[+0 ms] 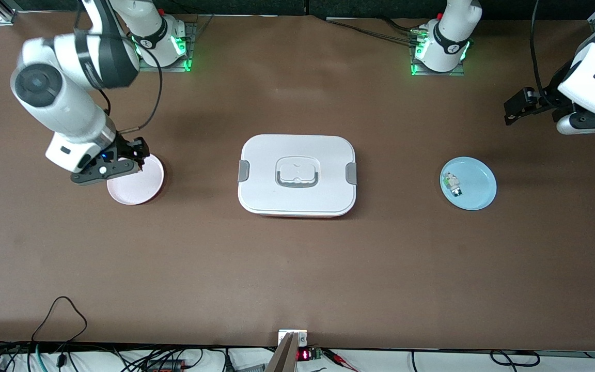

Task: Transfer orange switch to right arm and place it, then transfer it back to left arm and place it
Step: 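Close the right gripper on the switch and lift it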

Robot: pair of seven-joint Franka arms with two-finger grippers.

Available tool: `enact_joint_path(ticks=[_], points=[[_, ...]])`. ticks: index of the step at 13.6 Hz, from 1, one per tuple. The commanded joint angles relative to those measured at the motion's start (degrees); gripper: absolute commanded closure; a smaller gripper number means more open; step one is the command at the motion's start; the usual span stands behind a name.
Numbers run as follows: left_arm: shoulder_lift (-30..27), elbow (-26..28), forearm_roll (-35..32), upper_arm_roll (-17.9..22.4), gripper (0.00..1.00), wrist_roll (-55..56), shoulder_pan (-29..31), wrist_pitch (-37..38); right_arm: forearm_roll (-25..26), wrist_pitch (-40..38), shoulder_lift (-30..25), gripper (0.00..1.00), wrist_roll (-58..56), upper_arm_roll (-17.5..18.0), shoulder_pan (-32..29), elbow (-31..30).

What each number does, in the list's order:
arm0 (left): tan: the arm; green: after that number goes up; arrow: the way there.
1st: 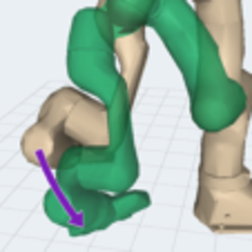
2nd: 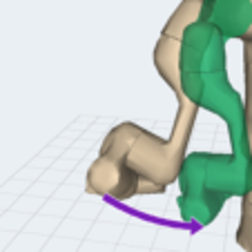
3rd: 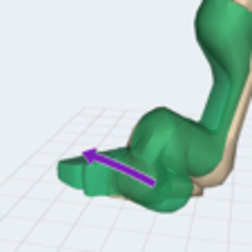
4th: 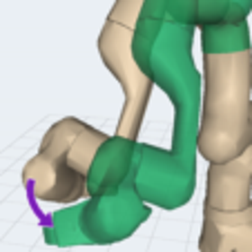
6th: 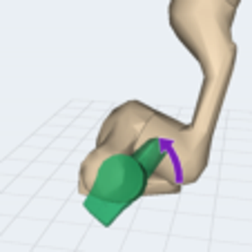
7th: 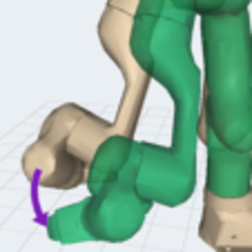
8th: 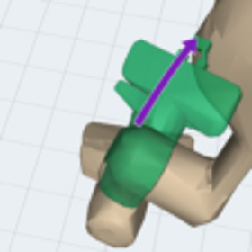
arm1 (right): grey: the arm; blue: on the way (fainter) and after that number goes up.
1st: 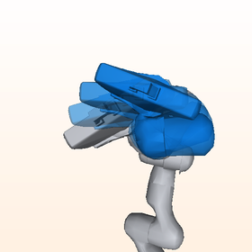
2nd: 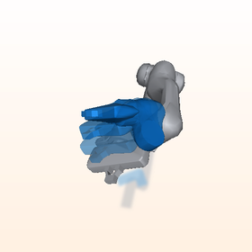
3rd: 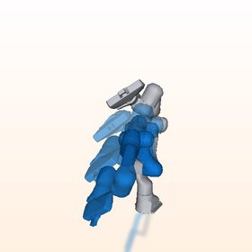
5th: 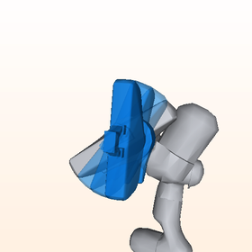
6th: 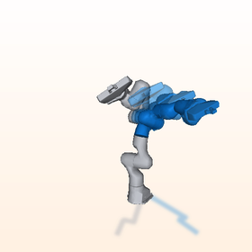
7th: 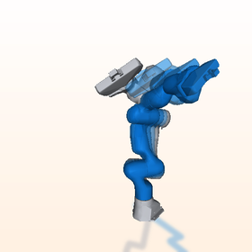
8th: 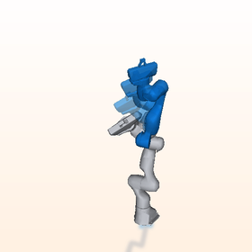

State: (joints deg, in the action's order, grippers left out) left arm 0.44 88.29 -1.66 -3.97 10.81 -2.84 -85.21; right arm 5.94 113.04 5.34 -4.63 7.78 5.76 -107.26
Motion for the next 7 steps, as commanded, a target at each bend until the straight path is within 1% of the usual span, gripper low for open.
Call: enact_joint_path(ticks=[1, 3, 5, 7], points=[[0.4, -1.1, -0.8, -0.3, 0.00, -1.1, 0.3, 0.6, -6.3, -1.7, 1.1, 0.73, -8.8, 0.0, -0.2, 6.3], [0.2, -1.1, 0.4, -0.4, 0.00, -0.9, -0.1, 0.8, -10.2, -1.2, 1.2, 0.73, -12.5, 0.0, 0.0, 7.9], [0.6, -1.1, 1.1, -0.5, 0.00, -1.3, -0.4, 1.8, -13.5, 2.3, 1.3, 0.72, -14.2, 0.2, 1.3, 8.0], [0.6, -1.1, 3.0, -0.5, 0.00, -1.8, -0.5, 3.6, -16.9, 5.1, 1.5, 0.72, -19.6, 0.2, 2.1, 7.9]])
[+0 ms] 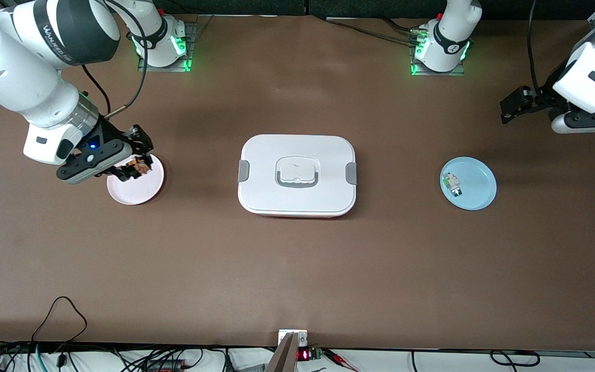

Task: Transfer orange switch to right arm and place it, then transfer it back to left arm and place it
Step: 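Carry the switch over the box while the left gripper reaches toward it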

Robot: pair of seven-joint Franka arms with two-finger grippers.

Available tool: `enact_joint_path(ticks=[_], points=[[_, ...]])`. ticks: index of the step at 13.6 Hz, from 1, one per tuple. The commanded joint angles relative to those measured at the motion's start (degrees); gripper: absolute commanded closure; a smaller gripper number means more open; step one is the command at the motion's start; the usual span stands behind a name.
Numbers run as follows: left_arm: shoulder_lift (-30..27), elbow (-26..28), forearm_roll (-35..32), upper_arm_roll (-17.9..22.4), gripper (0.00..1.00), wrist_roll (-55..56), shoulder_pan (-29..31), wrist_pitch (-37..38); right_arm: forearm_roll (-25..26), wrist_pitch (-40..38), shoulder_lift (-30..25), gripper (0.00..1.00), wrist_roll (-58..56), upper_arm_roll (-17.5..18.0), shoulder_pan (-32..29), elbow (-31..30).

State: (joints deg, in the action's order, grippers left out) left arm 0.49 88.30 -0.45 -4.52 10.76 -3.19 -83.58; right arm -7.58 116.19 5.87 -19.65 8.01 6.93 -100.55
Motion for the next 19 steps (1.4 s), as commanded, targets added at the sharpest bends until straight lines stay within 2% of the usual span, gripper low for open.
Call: enact_joint_path(ticks=[1, 3, 5, 6, 8, 9, 11, 13, 15, 17, 19], points=[[0.6, -1.1, 1.8, 0.0, 0.00, -2.0, -0.2, 2.0, -6.4, 2.9, 1.1, 0.72, -8.1, 0.0, 1.2, 1.2], [0.8, -0.9, 4.2, -0.3, 0.00, -2.1, 0.0, 3.2, -16.3, 3.5, 1.6, 0.72, -19.0, 0.0, 1.3, 1.3], [1.5, -1.1, 7.9, -0.3, 0.00, -2.0, 0.2, 7.5, -28.8, 3.9, 3.0, 0.73, -31.4, 0.0, 2.1, 2.3], [1.5, -0.9, 11.2, -0.3, 0.00, -1.9, 0.5, 8.9, -35.7, 3.9, 4.1, 0.73, -39.3, 0.0, 2.5, 3.0], [2.2, -0.4, 20.6, -0.2, 0.00, -1.1, 0.8, 9.0, -47.0, 3.9, 5.0, 0.73, -47.9, 0.1, 3.2, 3.0], [3.7, -0.4, 25.4, 0.0, 0.00, -0.6, 1.0, 9.0, -50.0, 3.9, 5.3, 0.74, -51.6, 0.1, 3.5, 3.1], [6.9, 0.1, 40.4, 0.2, 0.00, -0.3, 4.0, 8.9, -55.1, 4.7, 6.3, 0.74, -60.3, 0.1, 4.1, 4.0], [10.4, 0.2, 53.2, 0.2, 0.00, 0.8, 6.7, 8.5, -65.0, 4.3, 8.3, 0.77, -71.3, 0.1, 5.2, 4.9], [12.9, 0.6, 62.3, 0.3, 0.00, 2.7, 7.3, 7.2, -72.9, 4.3, 8.7, 0.80, -77.1, 0.1, 7.1, 5.1], [13.2, 3.4, 70.0, -0.1, 0.00, 6.6, 7.2, 1.5, -75.4, 4.8, 9.7, 0.80, -77.5, 0.1, 9.5, 6.5], [13.2, 4.8, 76.4, -1.9, 0.00, 10.7, 5.7, -7.0, -80.7, 5.0, 11.9, 0.80, -80.3, 0.0, 11.9, 8.9]])
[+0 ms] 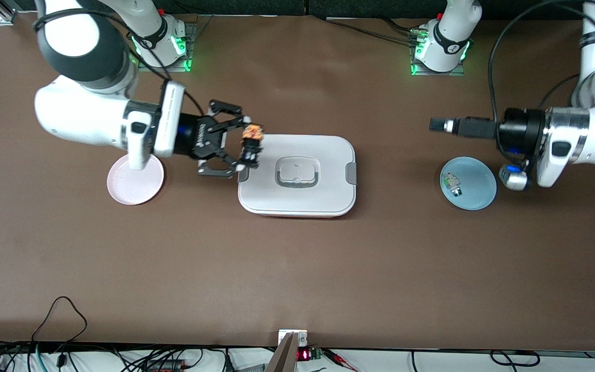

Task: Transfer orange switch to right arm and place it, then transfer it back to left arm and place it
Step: 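Carry the switch over the box while the left gripper reaches toward it, then close the left gripper on the switch held by the right gripper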

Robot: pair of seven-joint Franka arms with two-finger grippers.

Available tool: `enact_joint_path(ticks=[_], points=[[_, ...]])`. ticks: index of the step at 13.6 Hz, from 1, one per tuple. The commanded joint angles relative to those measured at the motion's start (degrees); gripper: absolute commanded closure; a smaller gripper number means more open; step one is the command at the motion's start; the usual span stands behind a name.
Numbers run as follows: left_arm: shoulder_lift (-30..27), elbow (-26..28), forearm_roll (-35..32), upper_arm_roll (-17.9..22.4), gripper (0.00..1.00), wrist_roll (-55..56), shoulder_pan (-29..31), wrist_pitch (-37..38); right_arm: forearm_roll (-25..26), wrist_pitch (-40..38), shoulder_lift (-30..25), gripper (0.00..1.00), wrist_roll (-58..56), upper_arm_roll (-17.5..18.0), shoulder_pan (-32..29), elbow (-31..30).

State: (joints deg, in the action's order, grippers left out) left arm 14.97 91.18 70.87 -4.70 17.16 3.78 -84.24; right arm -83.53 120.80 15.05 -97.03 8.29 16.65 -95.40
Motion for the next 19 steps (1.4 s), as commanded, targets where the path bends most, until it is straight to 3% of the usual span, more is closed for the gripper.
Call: enact_joint_path(ticks=[1, 3, 5, 8, 14, 19], points=[[-1.3, 1.9, 5.7, -3.5, 0.00, 6.9, -1.9, -11.1, -8.1, 0.5, 3.2, 0.80, -4.3, -0.3, 3.4, 4.0], [-1.3, 1.9, 7.3, -8.8, 0.00, 10.1, -2.1, -20.0, -11.8, 1.1, 4.6, 0.80, -4.9, -0.3, 5.4, 5.1], [-1.3, 2.1, 12.1, -12.9, 0.00, 9.5, -2.2, -27.6, -12.0, 3.1, 6.7, 0.80, -4.9, -0.3, 7.2, 7.1], [-1.1, 2.7, 14.6, -17.1, 0.00, -0.3, -2.2, -35.7, -12.0, 6.7, 8.2, 0.80, -4.9, -0.3, 9.0, 9.3], [-0.6, 5.1, 13.6, -17.5, 0.00, -24.1, -3.0, -36.4, -11.6, 6.8, 8.4, 0.80, -4.9, -0.3, 9.3, 9.2], [-2.0, 7.0, 12.3, -17.6, 0.00, -27.4, -7.5, -41.9, -11.6, 6.8, 8.3, 0.80, -5.3, -0.3, 9.3, 8.9]])
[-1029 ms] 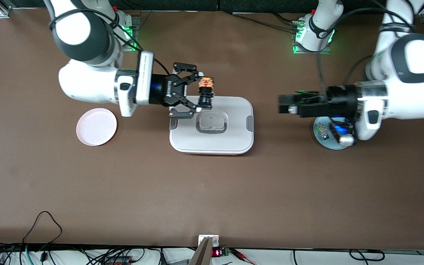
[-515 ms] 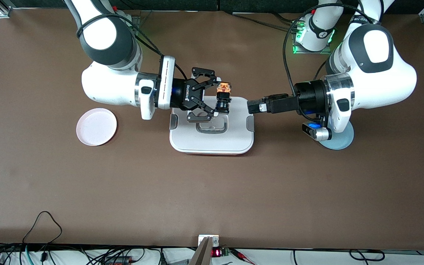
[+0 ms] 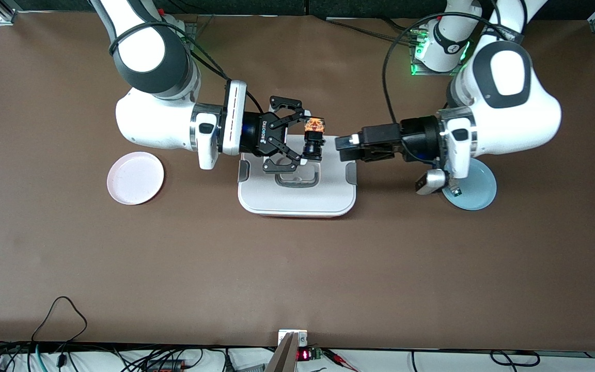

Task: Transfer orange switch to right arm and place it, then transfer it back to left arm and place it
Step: 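Close the left gripper on the switch held by the right gripper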

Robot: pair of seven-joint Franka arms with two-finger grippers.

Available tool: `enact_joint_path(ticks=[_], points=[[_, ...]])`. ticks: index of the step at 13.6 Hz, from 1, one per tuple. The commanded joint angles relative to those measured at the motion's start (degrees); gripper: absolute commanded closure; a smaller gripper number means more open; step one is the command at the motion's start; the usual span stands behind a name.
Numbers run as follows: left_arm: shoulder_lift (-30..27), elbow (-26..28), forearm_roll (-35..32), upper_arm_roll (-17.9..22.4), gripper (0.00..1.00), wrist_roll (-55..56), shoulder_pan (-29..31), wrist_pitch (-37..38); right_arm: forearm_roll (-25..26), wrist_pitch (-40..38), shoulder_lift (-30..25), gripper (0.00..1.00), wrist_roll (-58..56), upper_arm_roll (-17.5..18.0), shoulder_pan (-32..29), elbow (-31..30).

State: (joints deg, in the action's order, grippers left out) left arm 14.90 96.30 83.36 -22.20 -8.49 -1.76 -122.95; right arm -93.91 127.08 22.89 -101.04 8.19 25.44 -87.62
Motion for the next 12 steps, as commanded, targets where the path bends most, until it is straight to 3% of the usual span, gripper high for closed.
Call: enact_joint_path(ticks=[1, 4, 8, 12], points=[[-2.2, 2.1, -0.2, -0.1, 0.00, -1.6, -2.7, -4.1, -1.1, 0.5, 0.5, 0.80, -1.3, -0.2, 0.4, 1.1], [-2.7, 2.1, -0.2, -1.2, 0.05, 0.0, -3.1, -4.4, -1.1, 0.5, 0.3, 0.80, -1.4, -0.2, 0.4, 1.1], [-2.7, 2.1, -0.2, -1.2, 0.26, 0.6, -2.9, -4.0, -1.1, 0.5, 0.3, 0.79, -1.6, -0.2, 0.4, 1.1], [-3.1, 3.3, -0.2, -1.1, 0.27, 0.2, -1.6, -2.6, -1.2, 0.5, 0.3, 0.79, -1.6, -0.2, 0.5, 1.1]])
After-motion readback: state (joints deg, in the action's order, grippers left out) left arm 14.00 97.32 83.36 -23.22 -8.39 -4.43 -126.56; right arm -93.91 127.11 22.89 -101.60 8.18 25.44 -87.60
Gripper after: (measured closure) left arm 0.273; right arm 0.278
